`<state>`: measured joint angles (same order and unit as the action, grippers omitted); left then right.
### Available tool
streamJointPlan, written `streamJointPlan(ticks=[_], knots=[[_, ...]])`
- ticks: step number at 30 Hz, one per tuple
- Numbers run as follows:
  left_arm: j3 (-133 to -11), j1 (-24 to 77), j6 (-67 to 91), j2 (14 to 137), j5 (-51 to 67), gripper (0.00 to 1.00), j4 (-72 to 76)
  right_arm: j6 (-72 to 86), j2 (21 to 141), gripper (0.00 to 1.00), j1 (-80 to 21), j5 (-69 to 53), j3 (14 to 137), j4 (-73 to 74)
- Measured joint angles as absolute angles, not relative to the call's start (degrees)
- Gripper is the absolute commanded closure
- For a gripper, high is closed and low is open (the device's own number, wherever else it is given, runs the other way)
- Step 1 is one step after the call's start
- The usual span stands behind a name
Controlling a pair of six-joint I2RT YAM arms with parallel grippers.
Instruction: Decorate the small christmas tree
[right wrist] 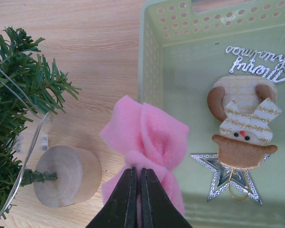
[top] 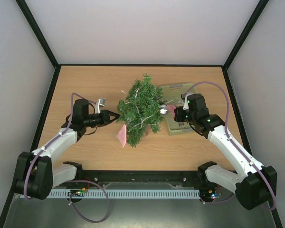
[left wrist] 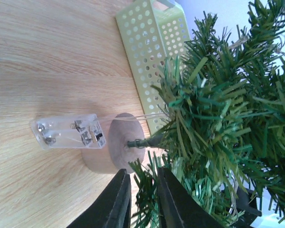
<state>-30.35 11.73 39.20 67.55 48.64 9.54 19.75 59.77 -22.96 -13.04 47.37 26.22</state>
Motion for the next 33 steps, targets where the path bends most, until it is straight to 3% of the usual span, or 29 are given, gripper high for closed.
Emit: streamJointPlan(ticks=[3,8,14,26,33], knots=[[-30.5,11.7,38.6,65.3,46.5,0.64,6.4,19.7,59.8,0.98,-23.0,-13.2,47.3,26.2],[-33.1,10.0,37.4,63.0,42.2,0.59,-0.4,19.7,59.8,0.98,-23.0,-13.5,47.3,26.2],[-38.0,5.6,37.2,63.0,43.7,0.4,-0.3,19.7,59.9,0.98,-23.0,-15.0,47.0,24.9],[-45.1,5.6,37.3,72.4,55.3,0.35,6.4,19.8,62.0,0.98,-23.6,-17.2,47.0,21.6],[-46.5,6.9,37.5,76.6,56.5,0.43,8.2,19.8,64.4,0.98,-24.0,-18.7,47.1,19.5]])
